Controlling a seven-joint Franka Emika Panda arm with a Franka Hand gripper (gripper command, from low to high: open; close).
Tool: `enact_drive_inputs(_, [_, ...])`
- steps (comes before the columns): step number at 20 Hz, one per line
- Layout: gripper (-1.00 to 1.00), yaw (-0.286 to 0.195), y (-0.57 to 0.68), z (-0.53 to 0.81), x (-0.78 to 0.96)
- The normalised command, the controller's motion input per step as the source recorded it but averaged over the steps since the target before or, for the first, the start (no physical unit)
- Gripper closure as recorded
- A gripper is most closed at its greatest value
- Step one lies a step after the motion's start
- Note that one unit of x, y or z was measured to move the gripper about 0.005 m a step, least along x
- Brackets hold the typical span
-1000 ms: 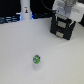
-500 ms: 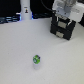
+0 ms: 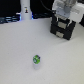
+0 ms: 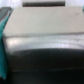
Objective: Open the kcup holder, insert the kcup into the holder, and close the kcup holder
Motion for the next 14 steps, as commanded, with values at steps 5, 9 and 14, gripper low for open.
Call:
enact_drive_inputs(5, [1.0,-0.085,-0.16,0.19,0.95])
enact_drive_inputs(9, [1.0,-0.08,-0.2,0.14,0.95])
enact_drive_inputs(14, [1.0,-0.085,-0.25,0.15,0.95])
